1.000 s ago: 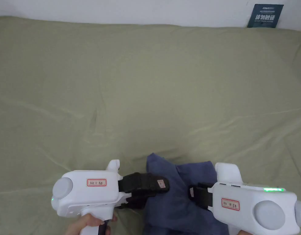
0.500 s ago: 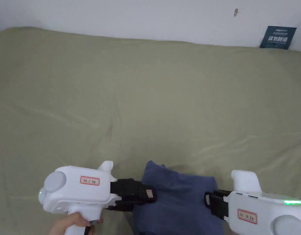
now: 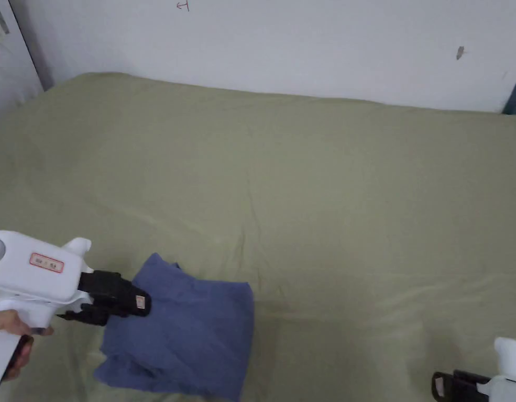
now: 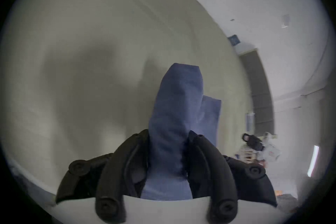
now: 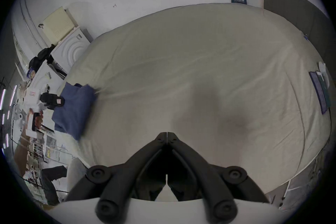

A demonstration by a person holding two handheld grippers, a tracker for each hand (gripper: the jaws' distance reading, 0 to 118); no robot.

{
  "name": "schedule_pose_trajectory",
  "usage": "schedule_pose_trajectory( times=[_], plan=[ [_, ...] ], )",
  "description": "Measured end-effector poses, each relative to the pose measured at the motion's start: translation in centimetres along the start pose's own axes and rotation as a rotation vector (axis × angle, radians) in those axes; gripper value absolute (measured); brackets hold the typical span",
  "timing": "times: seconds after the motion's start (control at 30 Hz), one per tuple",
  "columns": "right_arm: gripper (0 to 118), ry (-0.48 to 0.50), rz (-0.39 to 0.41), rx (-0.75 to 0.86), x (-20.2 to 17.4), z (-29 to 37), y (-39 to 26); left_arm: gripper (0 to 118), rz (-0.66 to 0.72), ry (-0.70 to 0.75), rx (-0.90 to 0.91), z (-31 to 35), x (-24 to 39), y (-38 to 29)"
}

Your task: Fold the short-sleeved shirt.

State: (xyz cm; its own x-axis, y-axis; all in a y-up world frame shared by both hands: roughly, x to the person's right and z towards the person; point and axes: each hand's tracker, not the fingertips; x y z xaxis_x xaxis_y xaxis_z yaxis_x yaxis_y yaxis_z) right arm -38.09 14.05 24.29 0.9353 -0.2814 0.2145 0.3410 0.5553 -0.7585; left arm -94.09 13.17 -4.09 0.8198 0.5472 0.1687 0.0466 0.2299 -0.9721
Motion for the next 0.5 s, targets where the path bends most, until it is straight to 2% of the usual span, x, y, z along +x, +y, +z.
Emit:
schedule_pose_trajectory(
  times=[0.07,0.27,0.33,0.37,0.43,0.47,0.5],
  plan=[
    [0,-0.012,-0.005,0.003,0.2,-0.1,0.2,39,0.023,0.111,0.021,3.0,0.1,0.2],
    [0,-0.043,-0.008,-0.013,0.4,-0.6,0.0,39,-0.031,0.552,-0.048,8.6,-2.4,3.6],
    [0,-0.047,-0.026,-0.023,0.6,-1.0,-0.3,40,-0.017,0.603,-0.024,9.0,-4.1,4.6],
    [0,-0.044,-0.033,-0.027,0.7,-1.1,-0.4,46,0.019,0.614,-0.015,9.1,-4.3,4.6],
    [0,-0.044,-0.033,-0.035,0.6,-1.2,-0.5,74,0.072,0.616,0.031,9.5,-5.0,4.5],
    [0,-0.045,-0.026,-0.039,0.6,-1.2,-0.6,82,0.082,0.612,0.047,9.6,-4.9,4.3],
    [0,-0.043,-0.02,-0.044,0.5,-1.2,-0.7,85,0.083,0.596,0.057,9.7,-4.4,4.0]
  ],
)
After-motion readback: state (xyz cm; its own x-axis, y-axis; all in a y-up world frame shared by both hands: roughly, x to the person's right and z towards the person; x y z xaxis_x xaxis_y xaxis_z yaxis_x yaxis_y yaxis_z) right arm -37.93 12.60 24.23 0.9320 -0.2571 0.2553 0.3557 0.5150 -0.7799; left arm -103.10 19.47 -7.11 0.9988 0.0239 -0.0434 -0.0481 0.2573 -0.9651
